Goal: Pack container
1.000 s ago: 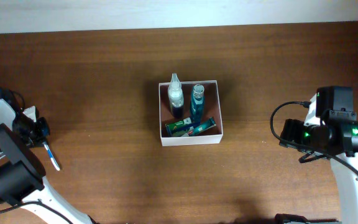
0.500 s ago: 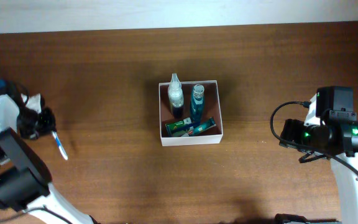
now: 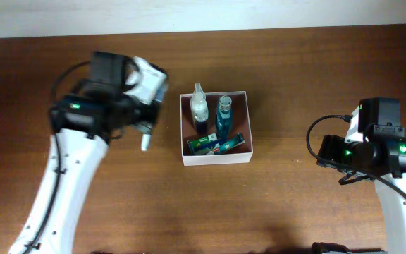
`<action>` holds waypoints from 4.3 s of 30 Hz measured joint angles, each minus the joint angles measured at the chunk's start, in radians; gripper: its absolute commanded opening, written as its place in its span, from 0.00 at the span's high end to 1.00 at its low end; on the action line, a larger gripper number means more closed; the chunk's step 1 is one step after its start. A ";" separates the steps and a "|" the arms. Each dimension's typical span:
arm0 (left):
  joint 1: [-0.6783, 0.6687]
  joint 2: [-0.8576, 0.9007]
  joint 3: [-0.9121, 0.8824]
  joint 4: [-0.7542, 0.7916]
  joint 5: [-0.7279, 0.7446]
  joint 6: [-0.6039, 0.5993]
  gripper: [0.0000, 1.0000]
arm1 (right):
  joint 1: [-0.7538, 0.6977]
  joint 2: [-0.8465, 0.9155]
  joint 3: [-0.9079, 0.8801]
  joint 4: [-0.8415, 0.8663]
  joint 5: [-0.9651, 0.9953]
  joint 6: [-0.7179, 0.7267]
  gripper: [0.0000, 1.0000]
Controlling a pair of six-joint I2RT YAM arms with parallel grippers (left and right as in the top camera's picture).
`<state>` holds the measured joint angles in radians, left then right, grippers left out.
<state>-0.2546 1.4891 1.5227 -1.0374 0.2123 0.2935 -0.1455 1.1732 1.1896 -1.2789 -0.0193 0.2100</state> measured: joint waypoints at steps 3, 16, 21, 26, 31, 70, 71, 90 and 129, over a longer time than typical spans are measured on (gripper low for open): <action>-0.142 0.003 0.000 0.000 -0.005 0.091 0.99 | 0.000 0.000 0.000 0.000 0.000 0.000 0.29; -0.329 0.260 0.000 0.060 -0.071 0.234 1.00 | 0.000 0.000 0.000 0.000 0.000 0.000 0.29; -0.352 0.318 -0.001 0.106 -0.093 0.244 1.00 | 0.000 0.000 -0.002 0.000 0.000 0.000 0.29; -0.403 0.320 -0.001 0.122 -0.150 0.291 1.00 | 0.000 0.000 -0.015 0.007 0.000 0.000 0.29; -0.470 0.320 -0.001 0.151 -0.214 0.380 1.00 | 0.000 0.000 -0.015 0.012 0.000 0.000 0.29; -0.242 0.010 0.000 0.117 -0.418 0.127 0.01 | 0.063 0.000 -0.015 0.136 0.002 -0.027 0.12; -0.194 0.008 0.000 0.117 -0.417 0.086 0.01 | 0.092 0.000 -0.014 0.164 0.000 -0.039 0.09; 0.235 0.010 -0.001 0.064 -0.191 -0.183 0.01 | 0.301 0.003 -0.008 0.412 0.025 -0.164 0.02; 0.235 -0.985 -0.579 -0.036 -0.159 -0.159 0.01 | 0.302 -0.789 -0.325 0.274 0.105 -0.131 0.02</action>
<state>-0.0200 0.5045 0.9440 -1.0733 0.0532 0.1345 0.1566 0.3843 0.8646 -1.0046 0.0860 0.0788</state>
